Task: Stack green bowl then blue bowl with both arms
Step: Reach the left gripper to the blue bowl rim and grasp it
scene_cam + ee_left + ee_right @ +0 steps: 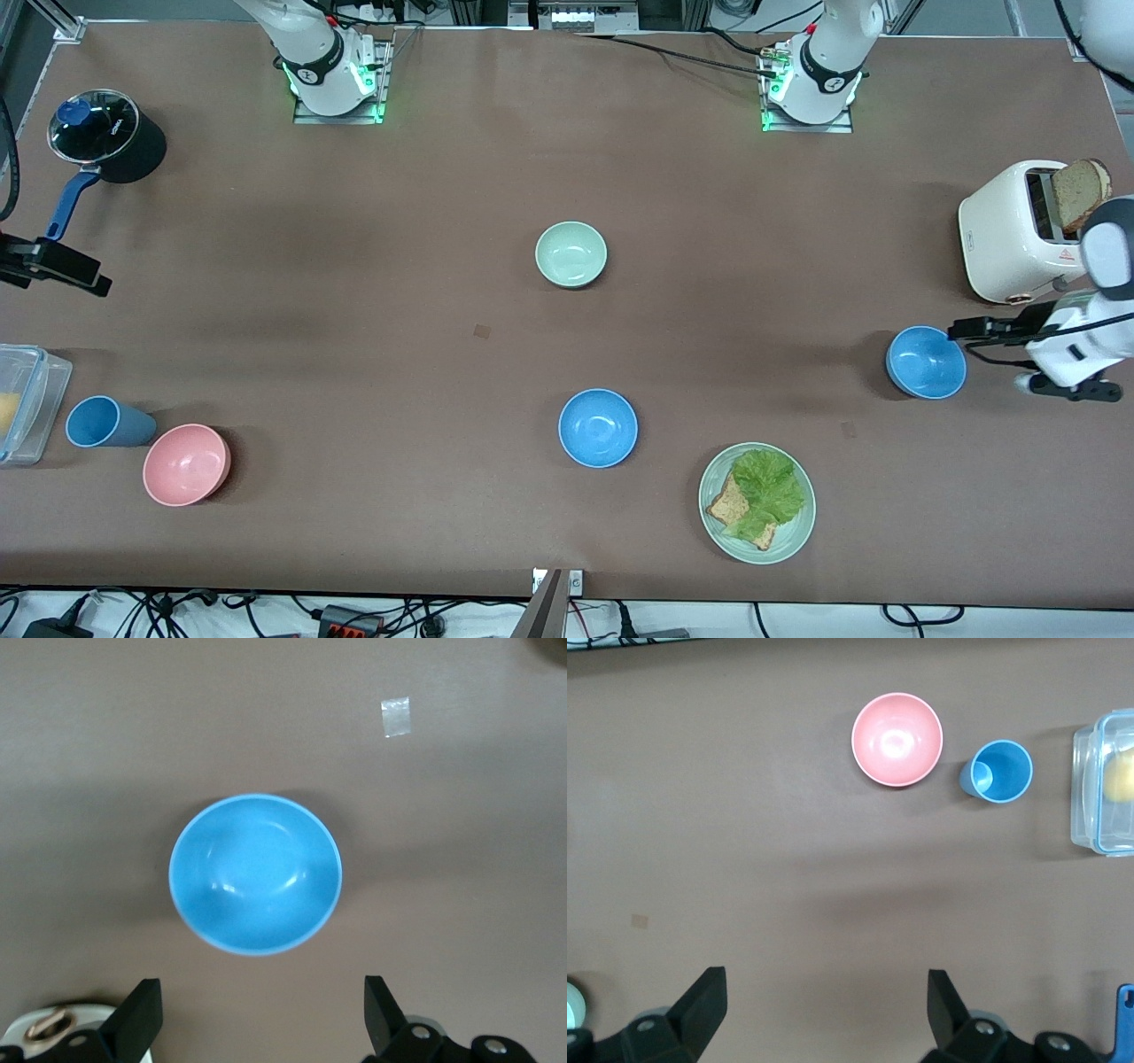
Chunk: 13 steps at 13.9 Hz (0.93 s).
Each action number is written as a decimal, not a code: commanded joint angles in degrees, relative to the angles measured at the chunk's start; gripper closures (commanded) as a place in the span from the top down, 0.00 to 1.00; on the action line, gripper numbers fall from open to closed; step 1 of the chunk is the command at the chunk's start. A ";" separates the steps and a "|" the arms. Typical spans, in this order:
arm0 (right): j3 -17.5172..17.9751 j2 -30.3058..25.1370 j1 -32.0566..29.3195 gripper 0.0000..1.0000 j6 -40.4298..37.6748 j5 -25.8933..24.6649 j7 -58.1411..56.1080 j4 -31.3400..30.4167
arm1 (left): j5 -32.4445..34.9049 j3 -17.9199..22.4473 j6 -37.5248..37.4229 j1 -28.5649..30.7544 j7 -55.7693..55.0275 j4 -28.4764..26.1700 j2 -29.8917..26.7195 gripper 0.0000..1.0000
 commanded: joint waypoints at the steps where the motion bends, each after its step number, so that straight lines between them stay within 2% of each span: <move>1: -1.42 -3.70 1.12 1.00 1.53 -0.74 -1.57 -5.50 | -0.59 0.19 3.48 0.98 4.88 -1.38 1.24 1.00; 3: -3.78 -4.75 3.58 1.00 2.06 -0.91 -1.66 -6.82 | -0.59 0.10 5.60 2.04 7.00 -1.30 3.35 1.00; 5: -3.88 -5.80 3.94 1.00 2.06 -1.09 -1.66 -8.31 | -0.59 0.19 6.48 3.00 8.66 -1.21 5.01 1.00; 7: -3.88 -8.52 3.94 1.00 3.45 -1.09 -1.57 -12.69 | -0.59 0.10 8.76 3.79 11.38 -1.29 6.69 0.99; 11: -3.80 -14.85 3.94 1.00 9.07 -1.26 -1.75 -23.59 | -0.59 0.19 9.29 3.80 11.93 -1.21 8.10 0.86; 13: -3.80 -15.48 3.86 1.00 9.79 -1.27 -1.75 -24.93 | -0.59 0.10 11.22 3.80 12.27 -1.38 8.80 0.79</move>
